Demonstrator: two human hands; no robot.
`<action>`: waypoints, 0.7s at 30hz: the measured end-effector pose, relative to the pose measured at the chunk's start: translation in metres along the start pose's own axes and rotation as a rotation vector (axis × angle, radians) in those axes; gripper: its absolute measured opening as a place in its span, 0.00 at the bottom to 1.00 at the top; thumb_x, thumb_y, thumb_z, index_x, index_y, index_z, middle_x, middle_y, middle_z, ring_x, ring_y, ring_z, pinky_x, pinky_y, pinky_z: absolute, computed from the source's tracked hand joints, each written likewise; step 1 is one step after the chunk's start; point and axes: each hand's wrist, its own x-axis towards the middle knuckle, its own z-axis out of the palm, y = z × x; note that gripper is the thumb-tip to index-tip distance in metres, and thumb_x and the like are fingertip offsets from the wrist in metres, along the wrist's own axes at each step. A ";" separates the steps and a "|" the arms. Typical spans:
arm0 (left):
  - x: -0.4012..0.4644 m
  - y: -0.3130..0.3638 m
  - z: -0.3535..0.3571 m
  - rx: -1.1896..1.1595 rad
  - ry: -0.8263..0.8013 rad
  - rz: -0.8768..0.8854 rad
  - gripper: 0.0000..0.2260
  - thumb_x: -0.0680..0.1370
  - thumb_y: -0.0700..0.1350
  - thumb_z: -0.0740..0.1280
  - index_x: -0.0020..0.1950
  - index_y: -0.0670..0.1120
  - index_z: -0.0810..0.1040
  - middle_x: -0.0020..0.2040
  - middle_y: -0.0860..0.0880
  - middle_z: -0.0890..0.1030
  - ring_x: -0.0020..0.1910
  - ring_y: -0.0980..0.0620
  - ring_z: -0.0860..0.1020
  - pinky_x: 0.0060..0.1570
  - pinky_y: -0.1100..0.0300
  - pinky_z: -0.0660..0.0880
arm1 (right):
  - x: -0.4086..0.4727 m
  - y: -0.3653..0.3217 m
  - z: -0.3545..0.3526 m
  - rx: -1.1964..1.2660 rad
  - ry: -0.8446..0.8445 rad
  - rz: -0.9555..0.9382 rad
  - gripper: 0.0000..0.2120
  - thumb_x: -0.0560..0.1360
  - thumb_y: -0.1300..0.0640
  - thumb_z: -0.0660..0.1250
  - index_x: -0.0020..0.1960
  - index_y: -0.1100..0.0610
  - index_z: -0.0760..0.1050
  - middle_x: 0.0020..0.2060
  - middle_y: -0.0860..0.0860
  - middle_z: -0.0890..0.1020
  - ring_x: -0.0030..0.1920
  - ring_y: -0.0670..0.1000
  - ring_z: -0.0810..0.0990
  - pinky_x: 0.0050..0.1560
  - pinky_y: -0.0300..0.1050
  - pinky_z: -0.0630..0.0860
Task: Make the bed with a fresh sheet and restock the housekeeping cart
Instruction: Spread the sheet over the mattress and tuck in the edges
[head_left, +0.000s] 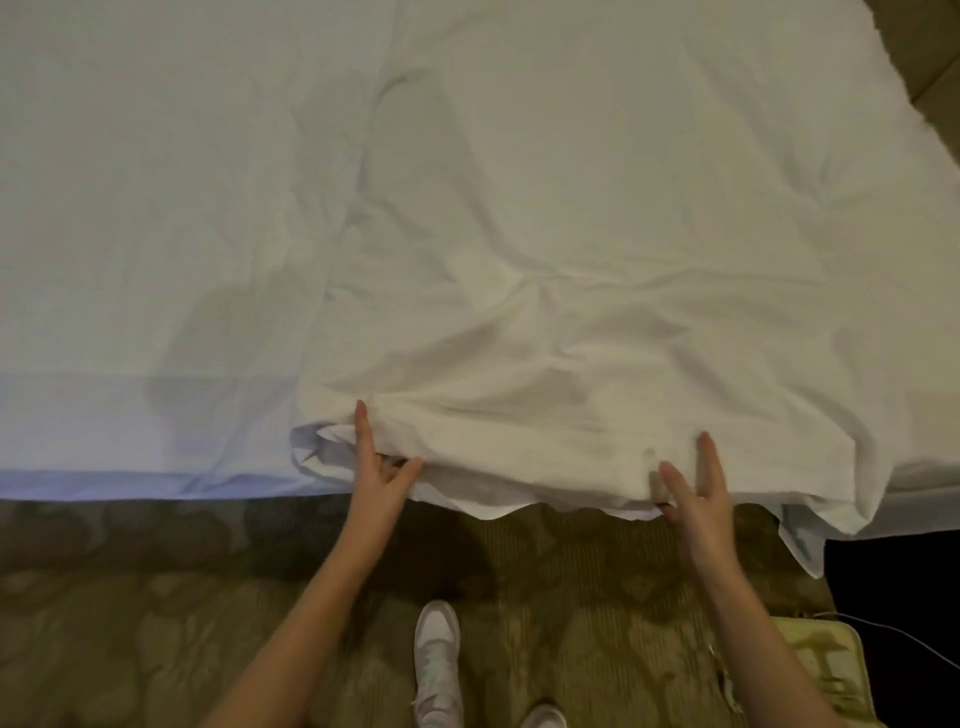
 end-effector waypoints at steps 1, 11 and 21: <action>0.001 -0.003 0.007 -0.045 0.020 -0.016 0.39 0.78 0.37 0.65 0.73 0.65 0.42 0.78 0.48 0.49 0.72 0.48 0.61 0.66 0.56 0.64 | -0.003 0.005 0.012 0.012 -0.005 -0.001 0.29 0.78 0.60 0.64 0.75 0.50 0.58 0.74 0.46 0.60 0.72 0.50 0.62 0.69 0.60 0.66; 0.069 0.009 -0.002 -0.504 0.284 -0.174 0.44 0.74 0.36 0.69 0.74 0.68 0.47 0.76 0.51 0.56 0.69 0.46 0.65 0.69 0.44 0.66 | -0.014 0.018 0.072 0.055 -0.036 0.035 0.16 0.76 0.66 0.64 0.56 0.46 0.77 0.54 0.41 0.73 0.64 0.56 0.71 0.61 0.58 0.74; 0.056 0.003 -0.056 -0.957 0.416 -0.185 0.31 0.76 0.29 0.63 0.72 0.58 0.65 0.70 0.42 0.68 0.64 0.43 0.74 0.64 0.42 0.71 | -0.028 0.027 0.063 0.029 0.053 0.044 0.15 0.76 0.69 0.64 0.56 0.53 0.77 0.52 0.43 0.76 0.62 0.55 0.73 0.66 0.58 0.70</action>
